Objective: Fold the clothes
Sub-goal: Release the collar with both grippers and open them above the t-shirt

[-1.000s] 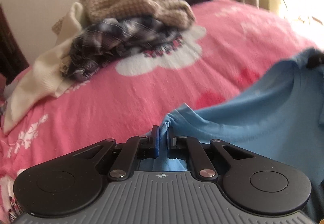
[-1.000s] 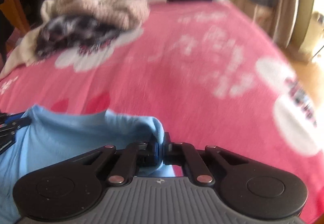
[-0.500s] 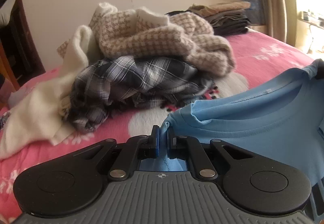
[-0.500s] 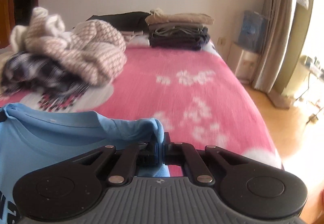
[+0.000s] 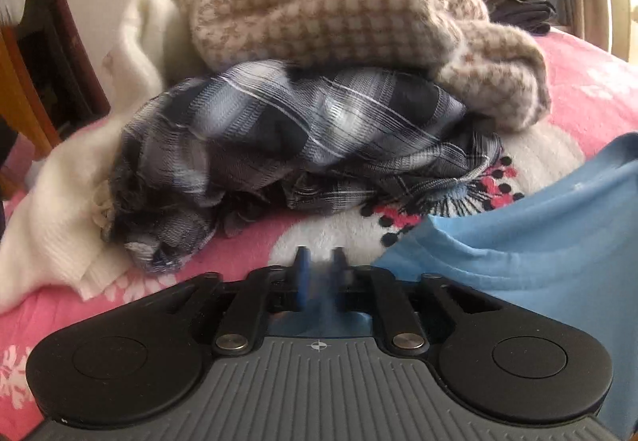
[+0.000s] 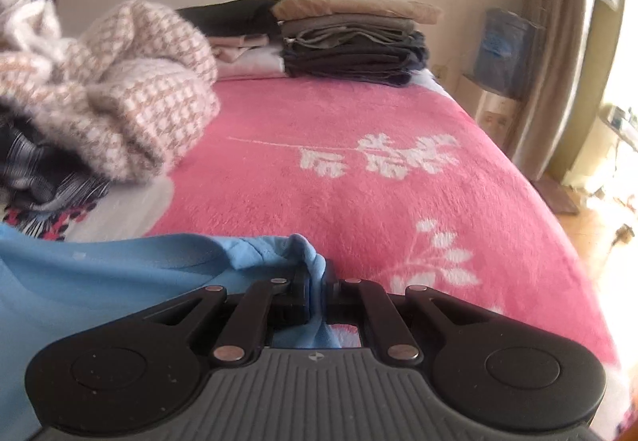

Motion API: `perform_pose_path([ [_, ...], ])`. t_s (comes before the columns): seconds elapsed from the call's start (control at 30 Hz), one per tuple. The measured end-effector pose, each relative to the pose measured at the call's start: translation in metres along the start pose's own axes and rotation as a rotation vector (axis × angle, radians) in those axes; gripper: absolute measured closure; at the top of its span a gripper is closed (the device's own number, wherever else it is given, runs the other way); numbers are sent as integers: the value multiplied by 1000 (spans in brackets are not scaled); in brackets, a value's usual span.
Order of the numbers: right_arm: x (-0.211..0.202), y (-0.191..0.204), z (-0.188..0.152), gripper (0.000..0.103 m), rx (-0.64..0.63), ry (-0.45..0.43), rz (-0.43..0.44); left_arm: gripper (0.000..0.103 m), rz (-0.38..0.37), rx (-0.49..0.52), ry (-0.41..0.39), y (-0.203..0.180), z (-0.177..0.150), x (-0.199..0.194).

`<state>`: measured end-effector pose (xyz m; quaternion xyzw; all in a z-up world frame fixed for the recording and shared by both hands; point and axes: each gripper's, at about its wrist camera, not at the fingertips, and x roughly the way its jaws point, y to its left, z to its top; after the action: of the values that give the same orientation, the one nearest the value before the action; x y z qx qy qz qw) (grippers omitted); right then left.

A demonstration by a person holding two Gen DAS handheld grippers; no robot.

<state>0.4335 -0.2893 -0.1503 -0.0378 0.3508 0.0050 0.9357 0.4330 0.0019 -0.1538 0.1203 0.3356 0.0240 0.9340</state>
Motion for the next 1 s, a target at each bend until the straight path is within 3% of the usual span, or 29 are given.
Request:
perform_pose_path([
  [0.03,-4,-5,3,82,11,8,19,65,0,-21,3,6,0,-6],
  [0.07,-11,-12,5,64,36,10,25,61,-1,-43,5,11,-1,-12],
  [0.13,-26,-27,7,50,101,4,25,59,-5,-82,16,22,-4,-27],
  [0.27,-61,-52,2,50,232,-16,73,53,-49,-147,76,39,-26,-68],
  [0.37,-70,-41,7,53,226,-15,165,53,-91,-132,100,35,-49,-89],
  [0.5,-53,2,26,53,82,-3,207,53,-120,-23,52,13,-71,-91],
  [0.6,-25,35,40,53,-68,28,217,53,-117,81,-22,3,-70,-84],
  [0.8,30,72,48,51,-356,167,273,53,-182,-1,-58,9,-63,-64],
  [1.0,28,76,53,52,-469,241,337,53,-179,34,-98,5,-63,-65],
])
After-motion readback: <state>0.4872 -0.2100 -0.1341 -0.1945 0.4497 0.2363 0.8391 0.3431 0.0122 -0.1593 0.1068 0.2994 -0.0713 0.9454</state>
